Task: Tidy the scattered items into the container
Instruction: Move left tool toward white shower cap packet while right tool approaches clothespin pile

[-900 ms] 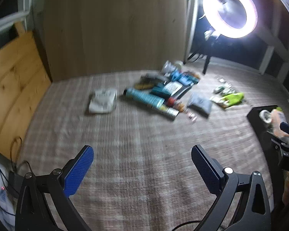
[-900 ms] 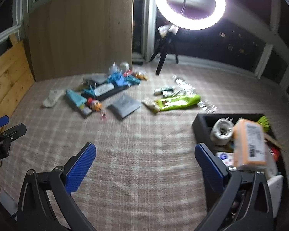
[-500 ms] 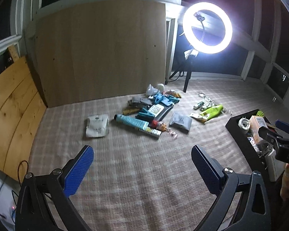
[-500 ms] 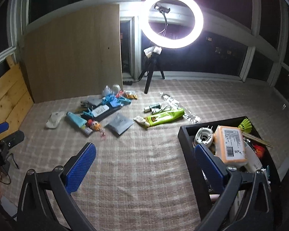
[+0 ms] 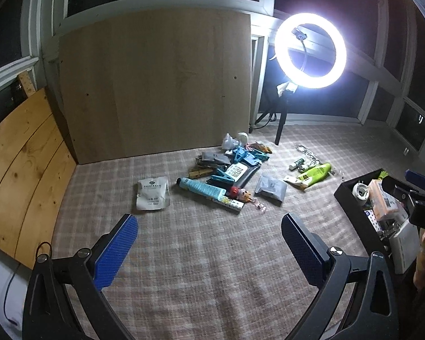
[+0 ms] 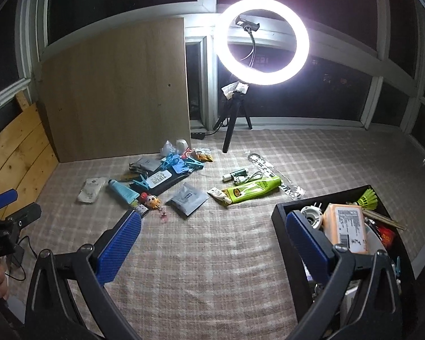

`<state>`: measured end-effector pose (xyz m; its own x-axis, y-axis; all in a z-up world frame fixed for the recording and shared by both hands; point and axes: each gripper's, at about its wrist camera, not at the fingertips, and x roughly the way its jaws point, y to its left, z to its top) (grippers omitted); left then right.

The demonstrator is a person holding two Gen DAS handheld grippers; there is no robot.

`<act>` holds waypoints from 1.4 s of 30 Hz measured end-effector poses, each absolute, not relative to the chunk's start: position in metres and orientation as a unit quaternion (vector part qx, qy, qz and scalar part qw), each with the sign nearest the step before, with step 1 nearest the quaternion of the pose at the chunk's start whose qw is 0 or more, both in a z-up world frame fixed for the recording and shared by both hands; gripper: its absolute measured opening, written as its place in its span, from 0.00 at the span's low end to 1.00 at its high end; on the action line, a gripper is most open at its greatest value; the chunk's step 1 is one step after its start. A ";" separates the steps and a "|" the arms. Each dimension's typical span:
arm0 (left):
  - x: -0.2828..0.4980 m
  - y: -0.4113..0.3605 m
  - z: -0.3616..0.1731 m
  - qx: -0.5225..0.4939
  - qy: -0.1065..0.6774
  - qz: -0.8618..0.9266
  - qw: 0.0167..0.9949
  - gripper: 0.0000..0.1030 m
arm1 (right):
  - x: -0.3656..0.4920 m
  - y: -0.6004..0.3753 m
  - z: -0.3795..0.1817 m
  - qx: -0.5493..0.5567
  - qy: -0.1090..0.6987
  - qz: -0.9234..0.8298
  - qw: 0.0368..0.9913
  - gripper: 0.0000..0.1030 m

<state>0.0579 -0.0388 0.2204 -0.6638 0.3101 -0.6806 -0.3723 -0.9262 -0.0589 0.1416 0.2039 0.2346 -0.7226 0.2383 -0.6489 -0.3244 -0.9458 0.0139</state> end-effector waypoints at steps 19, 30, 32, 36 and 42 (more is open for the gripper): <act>0.035 -0.007 0.216 -0.375 0.017 0.923 0.081 0.92 | 0.073 0.288 0.222 -0.355 0.069 0.932 0.018 0.86; -0.011 -0.012 0.218 -0.385 0.026 0.922 0.045 0.78 | 0.010 0.303 0.213 -0.368 0.080 0.926 -0.015 0.72; -0.022 -0.025 0.213 -0.392 0.027 0.919 0.041 0.78 | -0.002 0.300 0.213 -0.376 0.068 0.924 -0.016 0.71; -0.049 -0.047 0.189 -0.411 0.045 0.909 0.051 0.77 | -0.025 0.294 0.205 -0.391 0.046 0.919 -0.011 0.71; -0.097 -0.067 0.133 -0.462 0.024 0.883 0.073 0.76 | -0.067 0.284 0.176 -0.438 0.021 0.899 -0.013 0.71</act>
<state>-0.0966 -0.0671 0.1330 -0.5616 0.1066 -0.8205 -0.1507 -0.9883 -0.0252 -0.0673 0.2839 0.1765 -0.6159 -0.0415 -0.7867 0.0052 -0.9988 0.0486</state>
